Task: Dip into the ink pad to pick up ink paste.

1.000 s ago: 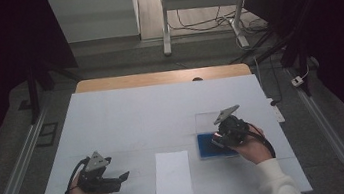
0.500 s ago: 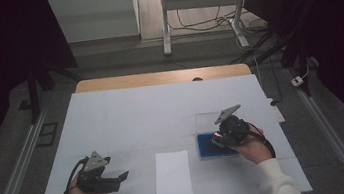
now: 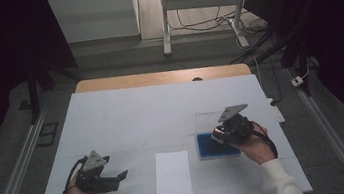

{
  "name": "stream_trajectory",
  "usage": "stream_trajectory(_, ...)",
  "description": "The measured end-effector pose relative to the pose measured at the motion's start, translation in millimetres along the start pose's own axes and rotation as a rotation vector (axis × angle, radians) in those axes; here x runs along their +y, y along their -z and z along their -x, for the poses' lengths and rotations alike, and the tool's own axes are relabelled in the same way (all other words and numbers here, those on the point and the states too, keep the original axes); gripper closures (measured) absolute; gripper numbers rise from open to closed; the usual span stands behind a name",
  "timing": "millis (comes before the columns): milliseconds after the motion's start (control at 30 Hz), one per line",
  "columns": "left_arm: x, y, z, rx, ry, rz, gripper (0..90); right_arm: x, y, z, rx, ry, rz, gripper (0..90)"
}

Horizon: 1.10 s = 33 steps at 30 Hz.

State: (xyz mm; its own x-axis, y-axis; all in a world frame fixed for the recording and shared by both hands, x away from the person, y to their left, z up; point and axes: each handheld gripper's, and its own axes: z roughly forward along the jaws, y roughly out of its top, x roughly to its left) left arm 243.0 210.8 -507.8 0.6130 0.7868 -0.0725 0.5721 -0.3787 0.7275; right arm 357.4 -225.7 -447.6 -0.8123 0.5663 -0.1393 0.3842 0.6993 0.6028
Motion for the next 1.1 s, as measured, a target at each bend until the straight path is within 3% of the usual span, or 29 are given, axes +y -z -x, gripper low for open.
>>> stream_trajectory(200, 0.2, 0.9, 1.3, 0.0, -0.004, 0.002, 16.8, 3.6, 13.7, -2.0, 0.036, -0.011, 0.059, 70.4)
stream_trajectory(433, 0.6, 1.0, 1.2, 0.0, -0.003, 0.004, 16.8, 8.6, 24.2, -4.1, 0.029, -0.034, 0.096, 70.4)
stream_trajectory(700, 0.6, 0.6, 1.7, 0.001, -0.007, 0.002, 16.8, 13.5, 28.7, -9.5, 0.024, -0.019, 0.119, 70.4)
stream_trajectory(1100, 0.5, 0.8, 1.5, 0.003, -0.005, 0.005, 16.9, 12.2, 18.5, -10.9, 0.029, -0.007, 0.083, 70.4)
